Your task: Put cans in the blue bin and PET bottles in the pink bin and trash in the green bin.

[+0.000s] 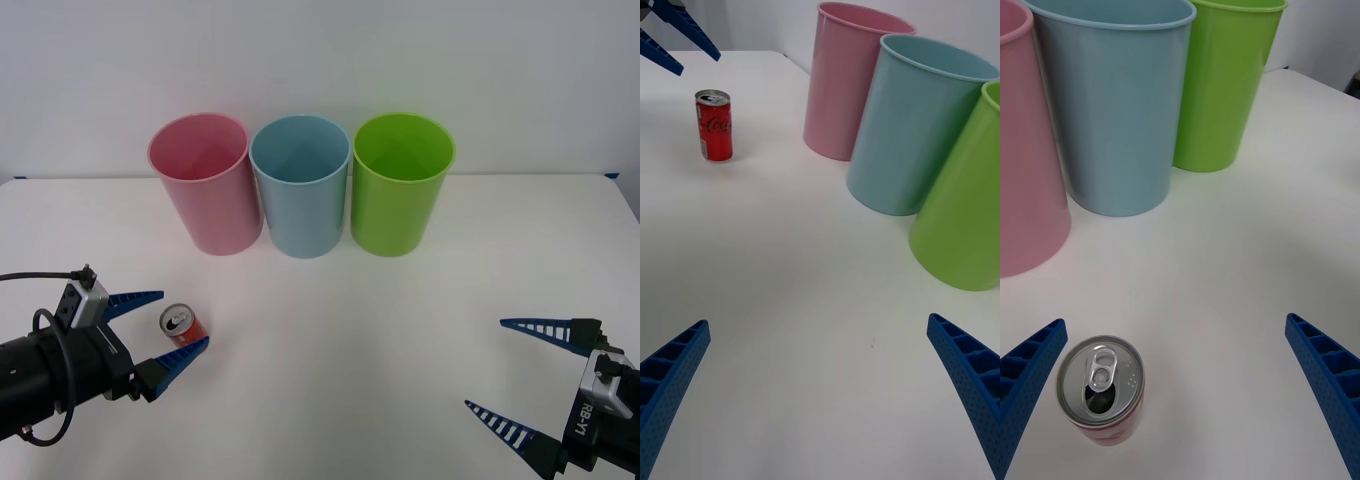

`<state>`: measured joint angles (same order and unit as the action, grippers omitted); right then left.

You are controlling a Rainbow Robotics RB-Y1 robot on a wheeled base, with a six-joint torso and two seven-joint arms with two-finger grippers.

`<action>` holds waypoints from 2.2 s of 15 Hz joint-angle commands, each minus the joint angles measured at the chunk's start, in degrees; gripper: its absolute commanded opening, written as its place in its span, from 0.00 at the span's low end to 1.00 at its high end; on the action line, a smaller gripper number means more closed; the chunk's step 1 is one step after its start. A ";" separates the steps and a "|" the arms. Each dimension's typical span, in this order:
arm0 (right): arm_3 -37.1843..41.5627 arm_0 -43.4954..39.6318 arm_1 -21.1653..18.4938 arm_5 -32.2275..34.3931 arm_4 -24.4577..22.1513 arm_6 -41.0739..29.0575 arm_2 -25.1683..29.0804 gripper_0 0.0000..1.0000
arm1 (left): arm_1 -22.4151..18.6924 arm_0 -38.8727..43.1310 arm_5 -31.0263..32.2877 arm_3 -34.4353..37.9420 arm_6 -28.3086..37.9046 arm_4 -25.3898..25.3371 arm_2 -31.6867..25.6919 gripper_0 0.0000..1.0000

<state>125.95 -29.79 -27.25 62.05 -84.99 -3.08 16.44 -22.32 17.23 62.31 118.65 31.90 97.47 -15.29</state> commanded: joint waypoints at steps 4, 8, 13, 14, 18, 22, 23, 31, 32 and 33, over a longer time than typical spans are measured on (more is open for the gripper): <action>0.00 0.00 0.00 0.00 0.00 0.00 0.00 1.00 | 0.00 0.00 0.00 0.00 0.00 0.00 0.00 1.00; 0.00 0.00 0.00 0.00 0.00 0.00 0.00 1.00 | 0.00 0.00 0.00 0.00 0.00 0.00 0.00 1.00; 0.00 0.00 0.00 0.00 0.00 0.00 0.00 1.00 | 0.00 0.00 0.00 0.00 0.00 0.00 0.00 1.00; 0.00 0.00 0.00 0.00 0.00 0.00 0.00 1.00 | 0.00 0.00 0.00 0.00 0.00 0.00 0.00 1.00; 0.00 0.00 0.00 0.00 0.00 0.00 0.00 1.00 | 0.88 1.05 0.18 0.09 -0.09 -0.09 -0.18 1.00; 0.00 0.00 0.00 0.00 0.00 0.00 0.00 1.00 | 1.93 3.16 -0.44 2.99 -1.05 -3.43 -0.62 1.00; 0.00 0.00 0.00 0.00 0.00 0.00 0.00 1.00 | 2.02 3.60 -1.05 2.99 -4.13 -5.71 -1.14 1.00; 0.00 0.00 0.00 0.00 0.00 0.00 0.00 1.00 | 0.70 4.04 -3.34 -6.59 -19.95 -21.44 -2.81 1.00; 0.00 0.00 0.00 0.00 0.00 0.00 0.00 1.00 | -0.44 4.04 -3.34 -8.00 -21.27 -23.99 -3.08 1.00; 0.00 0.00 0.00 0.00 0.00 0.00 0.00 1.00 | -1.06 4.04 -3.34 -9.23 -23.47 -25.58 -3.78 1.00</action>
<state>125.94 -29.79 -27.24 62.05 -84.99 -3.08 16.43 -22.85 21.28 58.94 110.38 9.95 73.20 -18.60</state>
